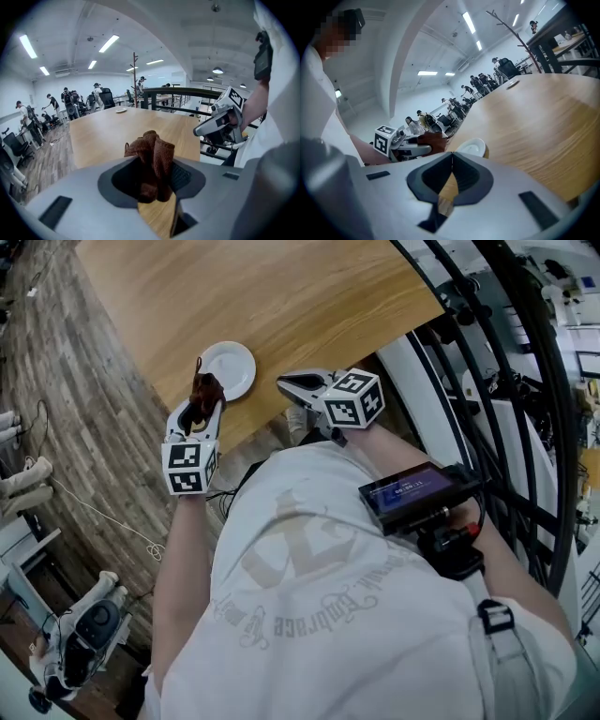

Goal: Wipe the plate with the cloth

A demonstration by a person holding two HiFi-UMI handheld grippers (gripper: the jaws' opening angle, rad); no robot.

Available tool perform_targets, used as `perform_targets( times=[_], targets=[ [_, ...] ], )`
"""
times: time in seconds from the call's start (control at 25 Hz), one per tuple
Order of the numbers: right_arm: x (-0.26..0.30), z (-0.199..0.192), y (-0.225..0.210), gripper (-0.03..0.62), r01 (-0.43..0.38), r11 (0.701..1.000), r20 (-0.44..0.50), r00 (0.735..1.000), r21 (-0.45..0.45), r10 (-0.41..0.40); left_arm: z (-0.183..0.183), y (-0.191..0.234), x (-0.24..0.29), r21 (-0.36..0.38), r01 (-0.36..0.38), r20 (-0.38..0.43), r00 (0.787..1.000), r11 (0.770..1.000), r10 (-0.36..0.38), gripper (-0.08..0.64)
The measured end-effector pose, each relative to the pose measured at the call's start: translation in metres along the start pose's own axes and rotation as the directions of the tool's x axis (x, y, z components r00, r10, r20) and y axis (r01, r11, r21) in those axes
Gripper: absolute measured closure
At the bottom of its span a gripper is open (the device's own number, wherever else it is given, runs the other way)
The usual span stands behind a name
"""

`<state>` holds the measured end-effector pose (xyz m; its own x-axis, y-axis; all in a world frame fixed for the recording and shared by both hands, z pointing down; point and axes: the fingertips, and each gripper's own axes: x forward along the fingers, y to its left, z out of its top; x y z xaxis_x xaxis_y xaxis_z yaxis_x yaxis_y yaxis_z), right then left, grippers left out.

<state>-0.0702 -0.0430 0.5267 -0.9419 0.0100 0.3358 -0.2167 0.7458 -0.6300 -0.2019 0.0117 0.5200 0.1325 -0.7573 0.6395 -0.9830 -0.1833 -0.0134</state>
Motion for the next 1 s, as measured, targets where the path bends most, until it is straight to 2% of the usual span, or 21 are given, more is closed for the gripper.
perform_targets(
  times=[0.24, 0.6, 0.76, 1.0],
  targets=[
    [0.009, 0.026, 0.019, 0.578, -0.077, 0.987, 0.009, 0.997, -0.138, 0.079, -0.016, 0.006, -0.034, -0.167, -0.085, 0.073, 0.992, 0.982, 0.099, 0.391],
    [0.0, 0.025, 0.054, 0.58, -0.142, 0.952, -0.004, 0.989, -0.269, 0.146, -0.055, -0.024, -0.063, -0.299, -0.073, 0.125, 0.985, 0.952, 0.115, 0.391],
    [-0.014, 0.007, 0.058, 0.58, -0.141, 0.95, -0.012, 0.99, -0.279, 0.144, -0.064, -0.039, -0.069, -0.318, -0.065, 0.134, 0.985, 0.946, 0.113, 0.391],
    [-0.022, -0.011, 0.057, 0.58, -0.09, 0.956, -0.003, 0.996, -0.279, 0.093, -0.068, -0.049, -0.075, -0.308, -0.043, 0.16, 0.983, 0.95, 0.096, 0.391]
  ],
)
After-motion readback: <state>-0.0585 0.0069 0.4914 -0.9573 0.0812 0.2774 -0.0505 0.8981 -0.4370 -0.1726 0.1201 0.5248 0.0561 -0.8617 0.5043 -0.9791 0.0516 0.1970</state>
